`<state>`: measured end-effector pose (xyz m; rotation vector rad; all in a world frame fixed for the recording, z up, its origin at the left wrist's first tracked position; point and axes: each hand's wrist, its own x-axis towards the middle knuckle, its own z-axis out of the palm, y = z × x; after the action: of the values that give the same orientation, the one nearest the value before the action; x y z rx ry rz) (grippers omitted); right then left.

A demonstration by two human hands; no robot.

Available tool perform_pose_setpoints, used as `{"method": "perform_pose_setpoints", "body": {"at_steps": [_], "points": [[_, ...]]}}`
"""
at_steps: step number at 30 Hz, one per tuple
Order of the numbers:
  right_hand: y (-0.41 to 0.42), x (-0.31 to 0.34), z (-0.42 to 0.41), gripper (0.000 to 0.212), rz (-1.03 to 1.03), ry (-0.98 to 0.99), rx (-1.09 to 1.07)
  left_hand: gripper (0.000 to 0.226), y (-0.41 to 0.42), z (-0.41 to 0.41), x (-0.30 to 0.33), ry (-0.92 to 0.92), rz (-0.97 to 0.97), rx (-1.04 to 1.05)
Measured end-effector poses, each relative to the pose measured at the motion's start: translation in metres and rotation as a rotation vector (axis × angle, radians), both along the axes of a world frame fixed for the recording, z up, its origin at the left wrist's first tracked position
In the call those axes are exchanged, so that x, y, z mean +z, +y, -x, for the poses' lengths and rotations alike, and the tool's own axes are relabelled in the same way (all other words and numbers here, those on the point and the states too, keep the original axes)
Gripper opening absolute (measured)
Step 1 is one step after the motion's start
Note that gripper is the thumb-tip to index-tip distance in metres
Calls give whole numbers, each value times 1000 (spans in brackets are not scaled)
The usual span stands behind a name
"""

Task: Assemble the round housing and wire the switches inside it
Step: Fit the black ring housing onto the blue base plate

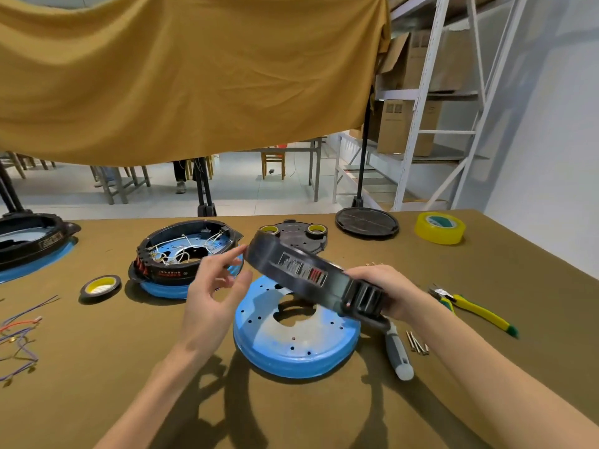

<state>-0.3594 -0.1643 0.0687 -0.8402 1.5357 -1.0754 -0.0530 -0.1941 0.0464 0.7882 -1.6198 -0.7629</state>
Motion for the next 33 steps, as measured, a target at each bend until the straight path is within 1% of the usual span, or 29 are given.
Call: {"method": "perform_pose_setpoints", "body": {"at_steps": [2,3,4,6,7,8,10,11,13,14,16,18,20,21,22,24,26,27,28,29,31,33], "points": [[1,6,5,25,-76,-60,83,53,-5,0,8,-67,13,-24],[2,8,8,22,-101,-107,115,53,-6,1,11,-97,8,-47],[3,9,11,23,-113,-161,143,52,-7,1,12,-126,4,-65],[4,7,15,30,-124,-267,169,45,-9,2,12,-155,-5,-93],[5,7,15,29,-125,-250,166,40,-9,1,11,-148,-17,-116],[3,5,16,29,-111,-173,136,39,-11,1,9,-133,-40,-147],[-3,-2,15,29,-17,-1,-9,45,-14,0,3,-105,-119,-199],[-8,-5,14,26,55,47,-89,46,-15,0,0,-109,-164,-216],[-18,-12,11,20,174,153,-185,53,-14,1,-11,-163,-227,-226],[-23,-15,8,20,211,230,-201,55,-13,1,-17,-189,-248,-217],[-32,-17,-1,25,258,391,-188,52,-10,1,-31,-201,-300,-173],[-39,-18,-8,29,284,496,-148,54,-9,-1,-42,-213,-317,-112],[-46,-19,-13,29,279,523,-93,60,-10,-3,-46,-245,-306,-25],[-48,-20,-15,30,259,518,-63,59,-9,-4,-48,-248,-315,2],[-50,-21,-17,32,234,509,-33,58,-9,-5,-49,-242,-330,6],[-50,-20,-23,37,188,474,20,69,-7,-4,-52,-220,-367,-43],[-47,-19,-27,52,161,465,23,85,-5,-3,-53,-204,-387,-71],[-43,-20,-28,59,150,510,12,88,-6,-3,-54,-211,-390,-72],[-36,-21,-28,61,139,575,9,87,-6,-3,-55,-222,-386,-76],[-28,-24,-27,59,128,642,19,83,-6,-4,-55,-231,-379,-89],[-14,-32,-28,46,134,785,60,66,-7,-6,-56,-226,-379,-115],[-7,-35,-30,36,207,910,44,47,-8,-9,-58,-172,-394,-113]]}}
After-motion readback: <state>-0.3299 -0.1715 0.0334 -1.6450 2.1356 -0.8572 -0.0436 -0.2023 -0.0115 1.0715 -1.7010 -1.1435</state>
